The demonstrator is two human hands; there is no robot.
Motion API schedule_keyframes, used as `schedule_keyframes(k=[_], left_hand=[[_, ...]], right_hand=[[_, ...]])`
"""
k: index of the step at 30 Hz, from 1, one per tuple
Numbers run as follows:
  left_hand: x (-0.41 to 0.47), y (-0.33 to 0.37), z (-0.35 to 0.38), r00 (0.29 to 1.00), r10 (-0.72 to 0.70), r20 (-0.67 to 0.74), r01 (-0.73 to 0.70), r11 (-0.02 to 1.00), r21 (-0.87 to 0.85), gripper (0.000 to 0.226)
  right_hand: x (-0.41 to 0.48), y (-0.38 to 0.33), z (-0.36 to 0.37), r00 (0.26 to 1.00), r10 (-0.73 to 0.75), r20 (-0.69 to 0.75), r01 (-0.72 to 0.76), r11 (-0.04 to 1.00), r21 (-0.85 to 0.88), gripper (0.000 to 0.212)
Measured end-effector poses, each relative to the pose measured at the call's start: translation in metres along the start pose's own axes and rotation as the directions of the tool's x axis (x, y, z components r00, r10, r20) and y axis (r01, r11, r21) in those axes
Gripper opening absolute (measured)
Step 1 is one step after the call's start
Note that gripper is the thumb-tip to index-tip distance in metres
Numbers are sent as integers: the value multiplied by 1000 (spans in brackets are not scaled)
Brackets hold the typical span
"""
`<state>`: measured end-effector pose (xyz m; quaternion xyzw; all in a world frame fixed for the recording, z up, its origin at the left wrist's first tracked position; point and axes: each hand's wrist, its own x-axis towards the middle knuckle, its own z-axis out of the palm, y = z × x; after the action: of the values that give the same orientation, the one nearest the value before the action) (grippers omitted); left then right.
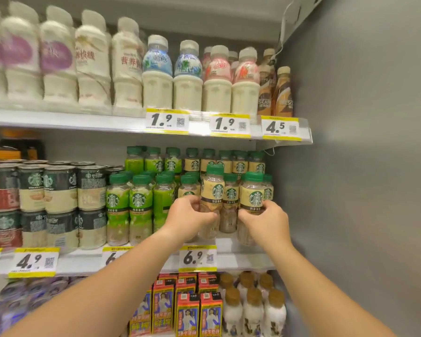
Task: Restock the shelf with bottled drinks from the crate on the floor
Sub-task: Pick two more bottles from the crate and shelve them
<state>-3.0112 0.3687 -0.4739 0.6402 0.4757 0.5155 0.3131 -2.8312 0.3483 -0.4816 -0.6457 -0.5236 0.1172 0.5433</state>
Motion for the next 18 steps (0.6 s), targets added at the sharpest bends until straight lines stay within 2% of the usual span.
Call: schedule_keyframes(k=[1, 3, 5, 7, 13, 16, 18], left_hand=[[0, -5, 3, 1000, 2, -13, -2, 1000, 9, 33], [0, -13, 7, 999, -19, -33, 20, 1000, 21, 63], [0, -23, 11, 999, -27, -42, 28, 1000, 12, 72], [-3, -28, 15, 998, -34, -47, 33, 999, -24, 72], [-11, -34, 24, 997, -61, -47, 57, 994, -98, 67], [-14, -34, 24, 998, -33, -57, 30, 998, -52, 59], [-15, -35, 23, 997, 10, -78, -6, 999, 50, 47]], right_hand=[[2, 1, 2, 1000, -2, -1, 2, 1000, 5, 59], [6, 2, 7, 1000, 1, 2, -1, 1000, 21, 45], [8, 2, 11, 1000, 2, 13, -2, 999, 38, 38], [7, 3, 18, 1000, 2, 25, -3, 1000, 31, 41], [2, 10, 28, 999, -2, 34, 0, 999, 43, 29], [0, 8, 30, 999, -21, 47, 20, 1000, 23, 28], [-3, 8, 30, 998, -39, 48, 38, 999, 18, 34]])
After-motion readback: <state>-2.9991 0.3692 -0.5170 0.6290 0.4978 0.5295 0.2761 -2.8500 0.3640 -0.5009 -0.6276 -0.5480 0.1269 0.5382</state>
